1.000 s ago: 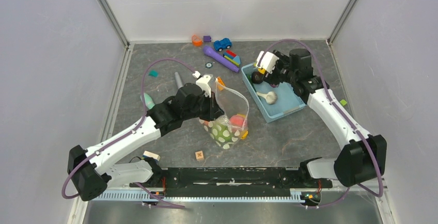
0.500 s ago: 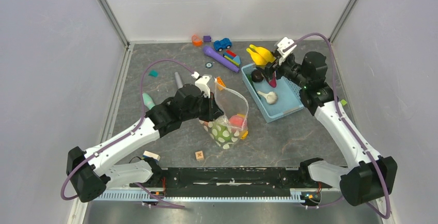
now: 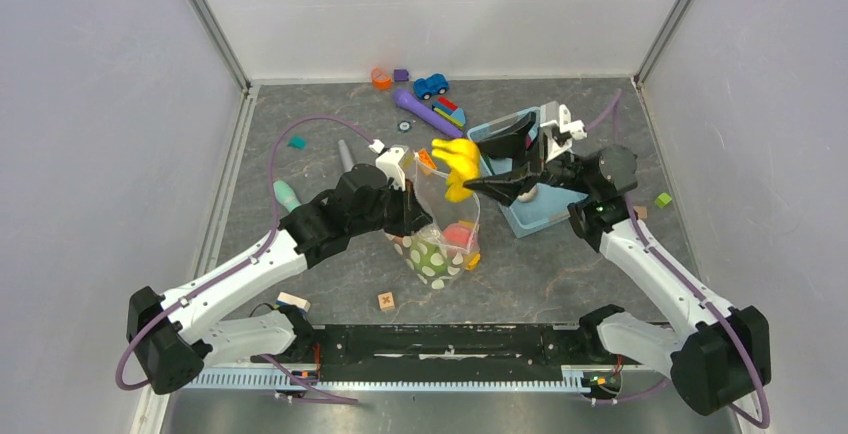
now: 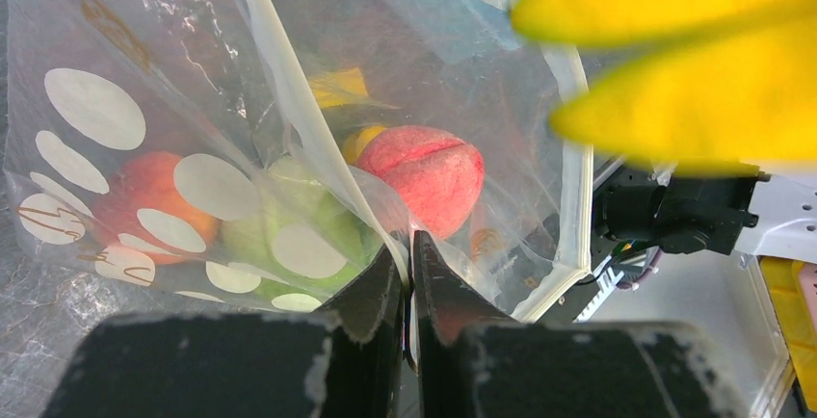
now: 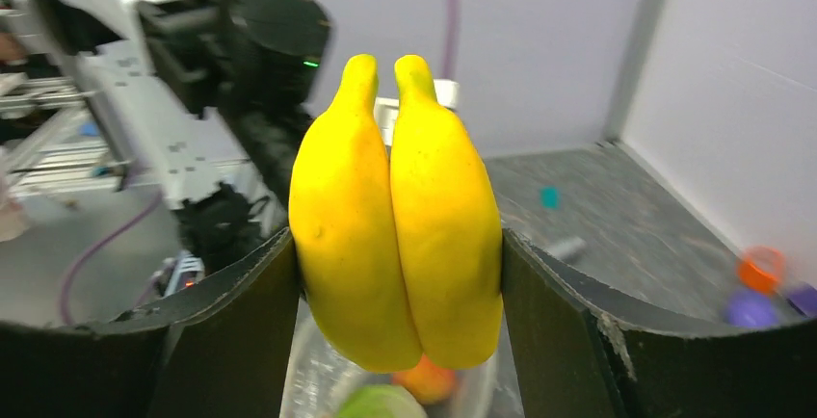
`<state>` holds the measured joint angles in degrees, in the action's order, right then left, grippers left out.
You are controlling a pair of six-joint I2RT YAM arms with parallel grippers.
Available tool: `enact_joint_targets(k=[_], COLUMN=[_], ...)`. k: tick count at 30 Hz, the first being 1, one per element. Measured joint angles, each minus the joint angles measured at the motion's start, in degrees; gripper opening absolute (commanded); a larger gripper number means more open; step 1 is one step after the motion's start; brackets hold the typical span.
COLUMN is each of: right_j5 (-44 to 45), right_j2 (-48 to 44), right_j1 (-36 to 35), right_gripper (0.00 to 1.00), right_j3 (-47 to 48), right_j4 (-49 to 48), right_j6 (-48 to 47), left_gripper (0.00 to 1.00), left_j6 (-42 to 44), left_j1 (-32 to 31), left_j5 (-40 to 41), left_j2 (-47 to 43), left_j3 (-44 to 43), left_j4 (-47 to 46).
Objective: Place the food in the zip-top bag and seal the zipper
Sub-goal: Place the fake fruit in the zipper food storage bag.
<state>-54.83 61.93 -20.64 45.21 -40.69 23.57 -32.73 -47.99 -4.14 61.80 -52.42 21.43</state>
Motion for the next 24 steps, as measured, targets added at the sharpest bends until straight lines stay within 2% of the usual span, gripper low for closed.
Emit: enact_joint_targets(k=[4,9,16,24], right_j5=[-3.2,-4.2,2.0,7.0], right_j2=[0.0,-0.1,-1.2,-1.4], right_j1=[-5.4,-9.6,-9.8,-10.2], right_gripper=[0.11,0.1,0.09,0.08], right_j3=[0.0,-0.3,-2.8,-7.0], right_j4=[-4.4,-4.8,4.3,10.9], right_j6=[2.5,1.7,-5.3,-7.7], left_gripper=[0.12,0.12,0.12,0.12], left_j6=[0.0,0.0,0.0,0.0], left_j1=[0.0,0.0,0.0,0.0], left_j5=[0.0,0.0,0.0,0.1], left_j2=[0.0,-0.3,-1.7,-1.7], left_j3=[0.0,0.0,0.4,0.5], left_j4=[-0.2,-0.2,-0.5,-0.6])
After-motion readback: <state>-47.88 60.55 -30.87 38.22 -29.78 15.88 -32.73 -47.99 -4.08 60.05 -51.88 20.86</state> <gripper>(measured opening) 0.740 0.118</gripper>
